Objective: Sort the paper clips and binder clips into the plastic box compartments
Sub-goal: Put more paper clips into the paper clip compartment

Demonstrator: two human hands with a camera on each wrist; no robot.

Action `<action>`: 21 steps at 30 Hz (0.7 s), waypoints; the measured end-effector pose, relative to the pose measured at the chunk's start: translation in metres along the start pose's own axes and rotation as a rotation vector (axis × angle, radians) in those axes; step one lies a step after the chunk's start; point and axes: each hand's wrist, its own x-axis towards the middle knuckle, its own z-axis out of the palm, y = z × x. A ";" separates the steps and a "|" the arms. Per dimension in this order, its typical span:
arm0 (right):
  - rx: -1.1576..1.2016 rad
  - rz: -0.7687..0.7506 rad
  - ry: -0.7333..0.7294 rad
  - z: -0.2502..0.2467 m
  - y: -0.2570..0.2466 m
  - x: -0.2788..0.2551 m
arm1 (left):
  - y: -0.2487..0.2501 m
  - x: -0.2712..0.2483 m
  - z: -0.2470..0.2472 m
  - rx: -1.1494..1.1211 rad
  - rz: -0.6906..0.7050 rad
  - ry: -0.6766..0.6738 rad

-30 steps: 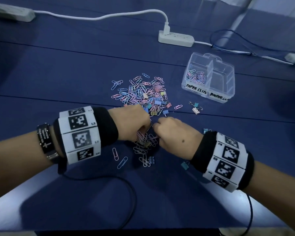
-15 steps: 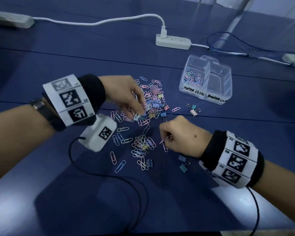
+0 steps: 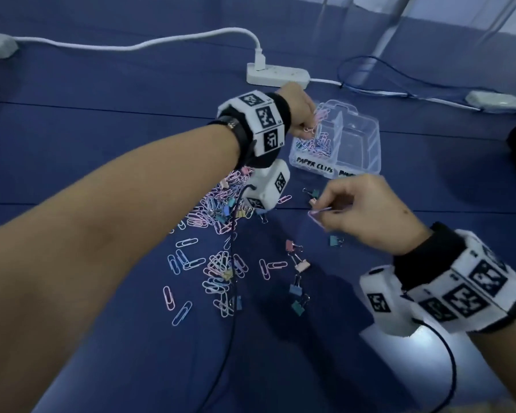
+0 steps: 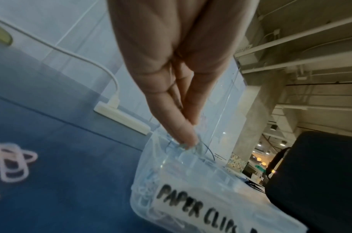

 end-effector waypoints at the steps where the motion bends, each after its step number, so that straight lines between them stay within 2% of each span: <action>1: 0.037 0.021 0.040 -0.005 0.003 0.003 | -0.001 0.005 0.004 0.050 -0.008 0.004; 5: 0.130 0.058 0.165 -0.025 0.016 0.018 | -0.004 0.015 0.011 0.160 -0.019 0.006; 9: 0.144 0.071 0.290 -0.043 0.023 0.040 | -0.006 0.017 0.008 0.069 -0.025 -0.043; 14: 0.226 0.048 0.371 -0.058 0.024 0.062 | -0.010 0.015 0.008 0.146 0.078 -0.049; 18: 0.186 0.051 0.454 -0.058 0.023 0.083 | -0.009 0.008 0.007 0.159 0.150 0.024; 21: 0.071 0.075 0.496 -0.050 0.024 0.106 | -0.007 0.000 -0.001 0.164 0.163 0.025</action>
